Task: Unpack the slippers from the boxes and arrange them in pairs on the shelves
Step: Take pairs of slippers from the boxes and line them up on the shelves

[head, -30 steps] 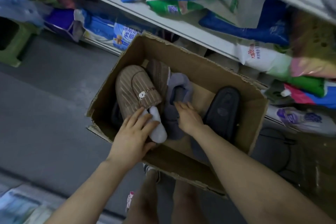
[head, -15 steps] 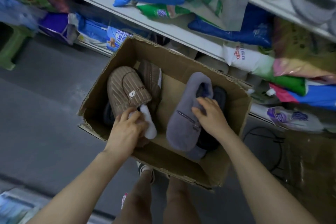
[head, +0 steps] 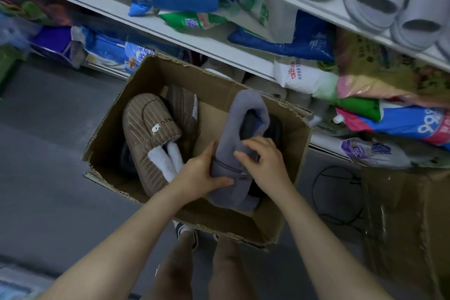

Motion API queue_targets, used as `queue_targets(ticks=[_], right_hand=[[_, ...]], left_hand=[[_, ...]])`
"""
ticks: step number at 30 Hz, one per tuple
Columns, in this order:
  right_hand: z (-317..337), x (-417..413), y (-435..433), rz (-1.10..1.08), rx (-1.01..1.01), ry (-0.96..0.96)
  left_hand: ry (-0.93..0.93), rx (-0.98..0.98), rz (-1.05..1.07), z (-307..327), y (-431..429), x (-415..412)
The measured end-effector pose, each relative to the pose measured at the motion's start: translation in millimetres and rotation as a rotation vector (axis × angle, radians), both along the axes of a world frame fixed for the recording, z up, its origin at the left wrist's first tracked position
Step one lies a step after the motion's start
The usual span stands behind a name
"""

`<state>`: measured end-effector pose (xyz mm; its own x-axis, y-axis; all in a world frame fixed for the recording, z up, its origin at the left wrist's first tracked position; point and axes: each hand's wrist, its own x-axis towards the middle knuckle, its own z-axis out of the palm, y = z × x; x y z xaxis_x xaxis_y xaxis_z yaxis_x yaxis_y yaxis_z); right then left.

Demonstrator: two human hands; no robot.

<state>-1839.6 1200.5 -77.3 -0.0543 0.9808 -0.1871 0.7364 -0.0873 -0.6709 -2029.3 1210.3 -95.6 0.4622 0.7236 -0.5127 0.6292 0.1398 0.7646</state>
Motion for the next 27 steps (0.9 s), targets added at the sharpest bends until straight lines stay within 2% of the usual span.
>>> queue_targets(ticks=[3, 5, 8, 11, 12, 14, 16, 17, 20, 24, 27], right_hand=[[-9, 0, 3, 0.007, -0.120, 0.177], [-18, 12, 11, -0.094, -0.163, 0.204], [-43, 42, 32, -0.315, -0.288, -0.133], [-70, 48, 43, -0.427, -0.595, -0.231], [-76, 45, 45, -0.434, -0.613, -0.254], [-77, 39, 51, -0.468, -0.503, -0.234], [-69, 35, 59, -0.493, -0.398, -0.040], [-65, 33, 60, -0.452, -0.378, 0.009], [-71, 31, 54, -0.311, -0.395, -0.137], [-102, 35, 34, -0.104, -0.701, -0.337], [-126, 35, 7, 0.007, -0.770, -0.355]], left_hand=[[-0.014, 0.138, 0.109, -4, -3, -9], [0.031, 0.170, 0.223, -1, -3, -22], [-0.027, 0.061, 0.448, 7, -1, -46], [-0.094, 0.037, 0.622, 19, 3, -67], [-0.090, 0.038, 0.665, 21, 4, -74], [-0.086, 0.051, 0.737, 23, 4, -86], [-0.082, 0.045, 0.771, 21, 2, -93], [-0.090, 0.030, 0.783, 19, 1, -95], [-0.118, -0.026, 0.819, 17, -1, -94], [-0.124, -0.049, 0.801, 14, 0, -92], [-0.124, -0.052, 0.793, 10, -3, -92]])
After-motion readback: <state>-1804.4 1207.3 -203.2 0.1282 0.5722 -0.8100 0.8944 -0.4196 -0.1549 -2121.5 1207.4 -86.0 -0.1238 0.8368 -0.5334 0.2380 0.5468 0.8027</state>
